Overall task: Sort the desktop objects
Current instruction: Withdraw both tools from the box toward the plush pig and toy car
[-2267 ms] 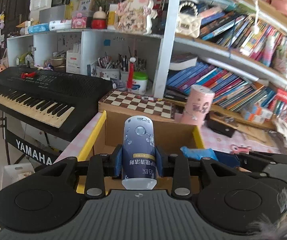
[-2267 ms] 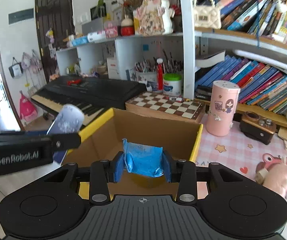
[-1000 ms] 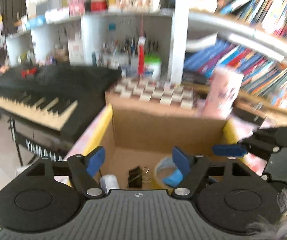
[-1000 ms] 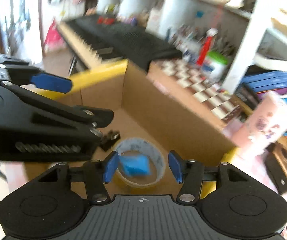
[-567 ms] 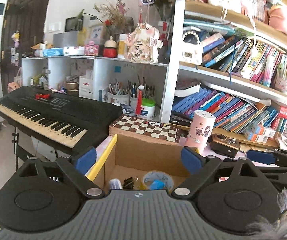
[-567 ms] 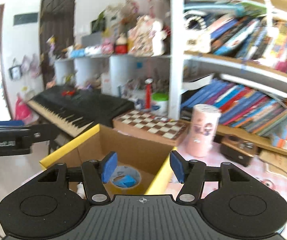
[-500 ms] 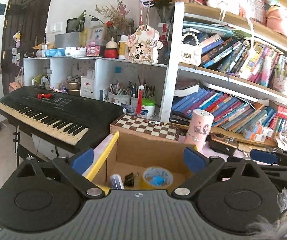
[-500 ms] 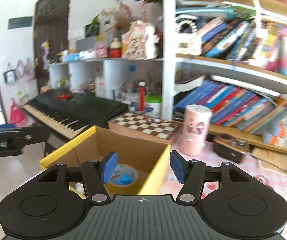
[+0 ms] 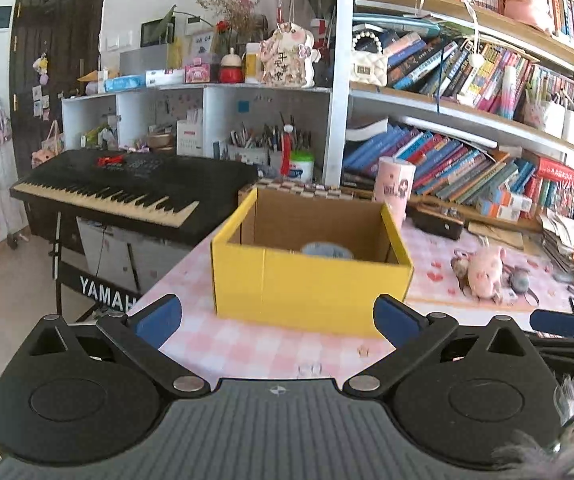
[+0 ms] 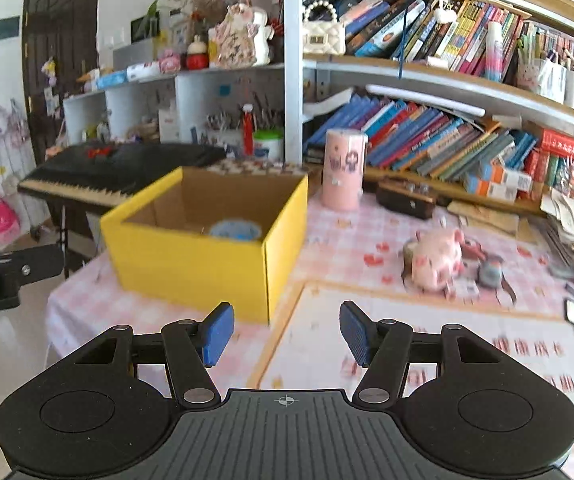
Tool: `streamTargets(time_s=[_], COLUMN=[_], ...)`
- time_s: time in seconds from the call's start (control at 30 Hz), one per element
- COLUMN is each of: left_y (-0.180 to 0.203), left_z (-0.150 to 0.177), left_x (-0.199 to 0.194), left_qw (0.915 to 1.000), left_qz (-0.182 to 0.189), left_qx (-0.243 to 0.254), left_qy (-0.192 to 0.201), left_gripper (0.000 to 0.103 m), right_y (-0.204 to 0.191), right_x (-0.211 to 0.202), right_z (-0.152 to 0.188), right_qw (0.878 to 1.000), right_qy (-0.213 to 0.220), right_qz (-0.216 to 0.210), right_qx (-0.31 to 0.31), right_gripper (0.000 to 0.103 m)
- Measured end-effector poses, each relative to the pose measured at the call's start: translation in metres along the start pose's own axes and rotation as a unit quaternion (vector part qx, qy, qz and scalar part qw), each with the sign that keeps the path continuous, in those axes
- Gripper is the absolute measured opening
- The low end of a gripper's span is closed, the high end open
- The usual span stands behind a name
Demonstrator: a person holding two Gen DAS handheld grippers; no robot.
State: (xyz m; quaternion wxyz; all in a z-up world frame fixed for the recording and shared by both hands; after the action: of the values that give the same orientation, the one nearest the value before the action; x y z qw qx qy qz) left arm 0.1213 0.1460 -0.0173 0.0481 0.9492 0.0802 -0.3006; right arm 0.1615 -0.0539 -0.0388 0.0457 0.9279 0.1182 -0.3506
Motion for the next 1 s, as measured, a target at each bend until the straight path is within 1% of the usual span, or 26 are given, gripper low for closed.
streamTargets(time_s=[0.1, 0.17, 0.23, 0.37, 0.5, 0.57, 0.6, 0.7, 1.0], left_y=[0.0, 0.001, 0.002, 0.009, 0.02, 0.023, 0.026, 0.036, 0.081], left_z=[0.014, 0.023, 0.032, 0.053, 0.073, 0.077, 0.078, 0.08, 0.083], left_x=[-0.012, -0.018, -0.022, -0.024, -0.02, -0.019, -0.019, -0.018, -0.008], left_qw=[1.0, 0.9998, 0.9997, 0.9981, 0.9943, 0.993, 0.9926, 0.9909, 0.983], left_qz=[-0.003, -0.001, 0.0, 0.01, 0.03, 0.036, 0.039, 0.051, 0.093], left_qx=[-0.001, 0.008, 0.013, 0.026, 0.038, 0.045, 0.048, 0.058, 0.092], left_qy=[-0.008, -0.017, -0.023, -0.055, -0.096, -0.103, -0.105, -0.111, -0.129], left_gripper=[0.103, 0.103, 0.103, 0.103, 0.103, 0.103, 0.103, 0.103, 0.103], right_y=[-0.005, -0.009, -0.011, -0.012, -0.005, 0.0, 0.002, 0.012, 0.048], right_x=[-0.012, -0.018, -0.024, -0.029, -0.032, -0.035, -0.036, -0.04, -0.053], right_z=[0.019, 0.027, 0.037, 0.057, 0.074, 0.079, 0.081, 0.089, 0.103], right_qw=[1.0, 1.0, 1.0, 0.999, 0.998, 0.997, 0.996, 0.994, 0.987], right_qy=[-0.01, -0.013, -0.013, -0.033, -0.055, -0.063, -0.066, -0.074, -0.088], right_qz=[0.001, 0.002, 0.006, 0.021, 0.035, 0.048, 0.055, 0.069, 0.114], right_qx=[-0.004, -0.01, -0.02, -0.016, 0.002, 0.011, 0.015, 0.029, 0.068], right_gripper=[0.059, 0.06, 0.066, 0.067, 0.07, 0.074, 0.074, 0.074, 0.075])
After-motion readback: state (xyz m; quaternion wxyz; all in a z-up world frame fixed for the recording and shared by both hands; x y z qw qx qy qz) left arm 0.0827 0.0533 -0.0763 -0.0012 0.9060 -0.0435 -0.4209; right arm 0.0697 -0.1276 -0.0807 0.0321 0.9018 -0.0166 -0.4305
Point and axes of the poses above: each gripper's, at about its wrist camera, not at the fingertips, and x roughly the way its jaws point, y to its right, z to its underside, the point moved 8 cm from there along x, roughly the way its jaws point, and after that the axes turned 9 degrees about -y, right-handed, at the moved point
